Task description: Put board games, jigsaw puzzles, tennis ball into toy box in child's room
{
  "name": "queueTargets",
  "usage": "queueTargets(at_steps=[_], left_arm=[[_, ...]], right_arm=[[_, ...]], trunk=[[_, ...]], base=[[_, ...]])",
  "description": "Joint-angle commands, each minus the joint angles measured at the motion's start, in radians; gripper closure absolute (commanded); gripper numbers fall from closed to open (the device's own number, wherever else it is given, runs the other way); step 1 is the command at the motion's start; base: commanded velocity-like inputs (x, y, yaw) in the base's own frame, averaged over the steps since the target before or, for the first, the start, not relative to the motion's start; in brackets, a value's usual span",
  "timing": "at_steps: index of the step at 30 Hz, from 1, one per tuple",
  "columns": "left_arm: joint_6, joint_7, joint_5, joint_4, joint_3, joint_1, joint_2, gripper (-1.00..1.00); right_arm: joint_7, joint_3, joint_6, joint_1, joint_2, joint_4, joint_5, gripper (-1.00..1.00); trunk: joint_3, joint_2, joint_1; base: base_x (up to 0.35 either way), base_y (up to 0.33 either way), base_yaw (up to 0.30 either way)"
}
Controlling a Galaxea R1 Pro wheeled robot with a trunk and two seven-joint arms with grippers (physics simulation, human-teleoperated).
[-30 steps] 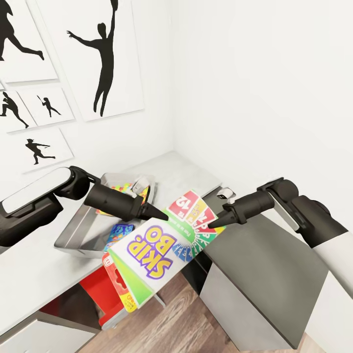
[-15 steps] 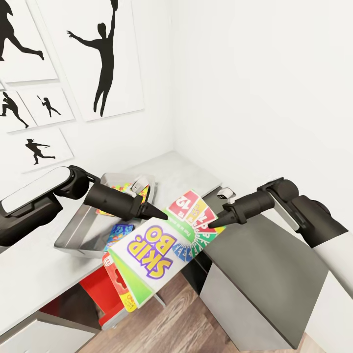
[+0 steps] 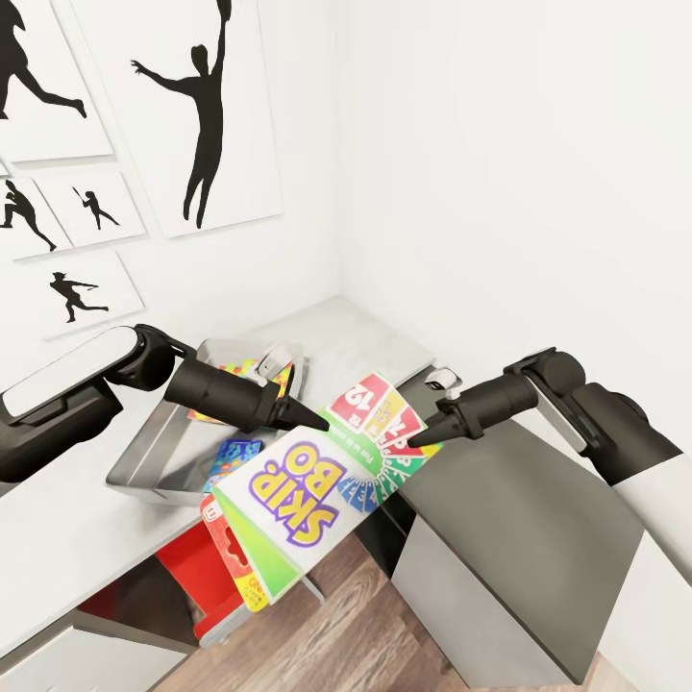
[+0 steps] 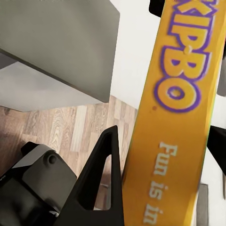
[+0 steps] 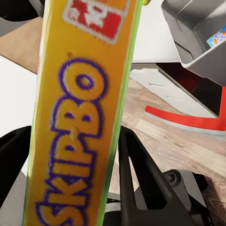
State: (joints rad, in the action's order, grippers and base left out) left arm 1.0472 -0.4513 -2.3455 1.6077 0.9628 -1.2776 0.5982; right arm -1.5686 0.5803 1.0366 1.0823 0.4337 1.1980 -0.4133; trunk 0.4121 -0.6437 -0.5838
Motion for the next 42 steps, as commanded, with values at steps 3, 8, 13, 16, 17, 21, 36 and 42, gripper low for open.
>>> queueTargets(at_steps=[3, 8, 13, 16, 17, 21, 36, 42], left_arm=[[0.000, -0.009, -0.011, 0.000, 0.001, -0.002, -0.001, 1.00], [0.000, -0.009, -0.011, 0.000, 0.001, -0.002, -0.001, 1.00], [0.000, -0.009, -0.011, 0.000, 0.001, -0.002, -0.001, 1.00], [0.000, -0.009, -0.011, 0.000, 0.000, -0.002, -0.002, 1.00], [0.000, -0.010, -0.011, 0.000, -0.001, -0.002, -0.002, 1.00], [0.000, -0.010, -0.011, 0.000, -0.002, -0.003, -0.002, 1.00], [0.000, -0.017, -0.011, 0.000, -0.019, -0.009, 0.012, 1.00], [0.000, -0.023, -0.011, -0.001, -0.097, -0.010, 0.051, 1.00]], right_arm=[[-0.002, 0.003, 0.011, 0.001, 0.000, 0.000, -0.002, -1.00], [-0.002, 0.003, 0.011, 0.001, 0.001, 0.001, -0.002, -1.00], [-0.002, 0.003, 0.011, 0.001, 0.001, 0.004, -0.002, -1.00], [-0.002, 0.002, 0.011, 0.001, 0.002, 0.005, -0.002, -1.00], [-0.002, 0.002, 0.011, 0.001, 0.002, 0.005, -0.002, -1.00], [-0.002, 0.002, 0.011, 0.001, 0.002, 0.006, -0.002, -1.00], [0.011, -0.062, 0.011, 0.032, 0.009, -0.022, 0.005, -1.00], [0.108, -0.262, 0.011, 0.068, 0.023, -0.104, 0.025, -1.00]], trunk=[[0.001, -0.001, 0.000], [0.001, -0.001, 0.000], [0.001, -0.001, 0.000], [0.001, -0.001, 0.000], [0.001, -0.001, 0.000], [0.001, -0.001, 0.000], [0.001, -0.001, 0.000], [0.001, -0.001, 0.000]], base=[[0.000, 0.000, 0.000], [0.000, 0.000, 0.000], [0.000, 0.000, 0.000], [0.000, 0.000, 0.000], [0.000, 0.000, 0.000], [0.000, 0.000, 0.000], [0.000, 0.000, 0.000], [0.000, 0.000, 0.000]])
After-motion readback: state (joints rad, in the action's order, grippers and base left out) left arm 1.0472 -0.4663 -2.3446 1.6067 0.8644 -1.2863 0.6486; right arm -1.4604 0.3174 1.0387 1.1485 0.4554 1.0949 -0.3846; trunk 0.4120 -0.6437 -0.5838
